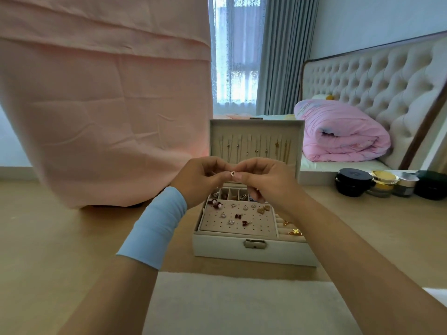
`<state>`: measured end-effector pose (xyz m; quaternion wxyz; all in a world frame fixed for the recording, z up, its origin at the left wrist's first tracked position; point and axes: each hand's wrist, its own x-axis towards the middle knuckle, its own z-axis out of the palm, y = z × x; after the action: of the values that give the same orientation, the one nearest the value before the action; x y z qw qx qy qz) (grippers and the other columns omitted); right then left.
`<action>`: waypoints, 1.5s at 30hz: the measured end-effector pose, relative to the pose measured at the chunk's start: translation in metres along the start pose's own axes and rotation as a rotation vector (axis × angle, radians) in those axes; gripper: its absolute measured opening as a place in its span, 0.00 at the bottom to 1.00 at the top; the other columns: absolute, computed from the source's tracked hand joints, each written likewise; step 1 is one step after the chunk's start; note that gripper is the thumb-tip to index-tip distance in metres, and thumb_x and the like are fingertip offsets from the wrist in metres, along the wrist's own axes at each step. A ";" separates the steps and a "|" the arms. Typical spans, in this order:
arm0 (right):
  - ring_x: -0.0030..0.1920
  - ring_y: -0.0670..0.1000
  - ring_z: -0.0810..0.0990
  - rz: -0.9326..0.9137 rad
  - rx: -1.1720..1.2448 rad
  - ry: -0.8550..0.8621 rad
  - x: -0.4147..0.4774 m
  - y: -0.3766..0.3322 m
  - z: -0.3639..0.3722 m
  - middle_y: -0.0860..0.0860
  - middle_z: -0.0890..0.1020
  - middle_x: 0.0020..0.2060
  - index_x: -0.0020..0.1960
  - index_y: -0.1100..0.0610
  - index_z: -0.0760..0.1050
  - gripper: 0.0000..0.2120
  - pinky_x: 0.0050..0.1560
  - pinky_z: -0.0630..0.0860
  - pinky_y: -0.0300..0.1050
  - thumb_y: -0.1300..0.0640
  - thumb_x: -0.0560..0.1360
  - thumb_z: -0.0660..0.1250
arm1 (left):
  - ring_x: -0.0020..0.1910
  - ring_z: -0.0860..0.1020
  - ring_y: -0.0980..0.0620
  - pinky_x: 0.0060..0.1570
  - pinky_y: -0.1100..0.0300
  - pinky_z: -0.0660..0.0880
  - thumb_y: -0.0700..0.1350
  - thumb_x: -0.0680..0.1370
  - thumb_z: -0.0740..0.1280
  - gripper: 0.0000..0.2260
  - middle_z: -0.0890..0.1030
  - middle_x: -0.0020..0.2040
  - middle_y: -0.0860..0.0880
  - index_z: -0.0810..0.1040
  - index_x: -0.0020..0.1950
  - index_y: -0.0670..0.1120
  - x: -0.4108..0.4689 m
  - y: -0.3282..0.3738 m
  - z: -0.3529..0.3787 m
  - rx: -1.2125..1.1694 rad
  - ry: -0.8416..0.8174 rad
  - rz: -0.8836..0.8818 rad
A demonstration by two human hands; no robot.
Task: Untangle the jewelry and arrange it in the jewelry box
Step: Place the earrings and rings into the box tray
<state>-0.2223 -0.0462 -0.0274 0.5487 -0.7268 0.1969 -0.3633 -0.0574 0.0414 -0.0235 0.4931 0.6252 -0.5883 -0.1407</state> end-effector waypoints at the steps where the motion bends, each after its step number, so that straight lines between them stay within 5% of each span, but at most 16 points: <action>1: 0.25 0.46 0.73 -0.002 -0.035 0.002 0.000 0.000 0.000 0.48 0.83 0.31 0.51 0.58 0.84 0.05 0.25 0.70 0.36 0.62 0.74 0.74 | 0.39 0.79 0.55 0.39 0.64 0.74 0.43 0.77 0.70 0.07 0.83 0.39 0.55 0.81 0.45 0.56 0.001 -0.001 0.001 0.032 -0.003 -0.006; 6: 0.34 0.39 0.81 -0.138 -0.359 0.072 0.002 0.004 -0.001 0.41 0.85 0.35 0.45 0.47 0.85 0.08 0.37 0.76 0.31 0.59 0.70 0.79 | 0.41 0.79 0.55 0.47 0.60 0.77 0.42 0.79 0.67 0.06 0.83 0.42 0.51 0.80 0.46 0.52 0.004 -0.009 0.010 0.129 -0.063 -0.020; 11: 0.37 0.30 0.76 -0.261 -0.677 0.099 0.004 0.011 -0.002 0.33 0.79 0.34 0.43 0.40 0.82 0.08 0.42 0.69 0.30 0.54 0.73 0.76 | 0.39 0.76 0.57 0.47 0.57 0.76 0.47 0.78 0.68 0.06 0.80 0.38 0.56 0.79 0.42 0.56 0.005 -0.015 0.014 0.271 -0.093 -0.032; 16: 0.47 0.40 0.75 -0.159 -1.020 -0.015 0.004 0.019 -0.006 0.40 0.81 0.45 0.47 0.44 0.83 0.01 0.47 0.71 0.38 0.48 0.76 0.73 | 0.52 0.71 0.55 0.60 0.48 0.72 0.55 0.76 0.67 0.10 0.76 0.51 0.58 0.75 0.37 0.69 0.004 -0.019 0.014 0.604 -0.171 -0.054; 19: 0.50 0.44 0.75 -0.113 -1.186 -0.085 0.003 0.022 -0.001 0.40 0.79 0.48 0.48 0.42 0.81 0.03 0.47 0.72 0.42 0.45 0.77 0.70 | 0.58 0.67 0.54 0.64 0.51 0.68 0.53 0.77 0.67 0.07 0.76 0.56 0.58 0.81 0.45 0.67 0.003 -0.017 0.016 0.712 -0.220 -0.029; 27: 0.49 0.47 0.78 -0.124 -1.276 -0.095 0.004 0.019 0.009 0.42 0.79 0.46 0.46 0.45 0.81 0.04 0.49 0.78 0.48 0.47 0.77 0.68 | 0.62 0.69 0.50 0.65 0.52 0.68 0.51 0.78 0.66 0.09 0.78 0.58 0.55 0.83 0.53 0.63 0.004 -0.016 0.016 0.781 -0.268 -0.044; 45: 0.47 0.47 0.78 -0.097 -1.290 -0.159 0.004 0.017 0.010 0.42 0.80 0.45 0.48 0.45 0.82 0.05 0.49 0.79 0.49 0.47 0.77 0.68 | 0.60 0.72 0.49 0.66 0.50 0.69 0.53 0.74 0.68 0.10 0.76 0.59 0.52 0.81 0.49 0.69 0.010 -0.031 0.017 0.708 -0.270 -0.136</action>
<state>-0.2104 -0.0478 -0.0436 -0.0019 -0.9430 0.3012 -0.1416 -0.0494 0.0192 -0.0521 0.1543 0.7701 -0.6175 -0.0422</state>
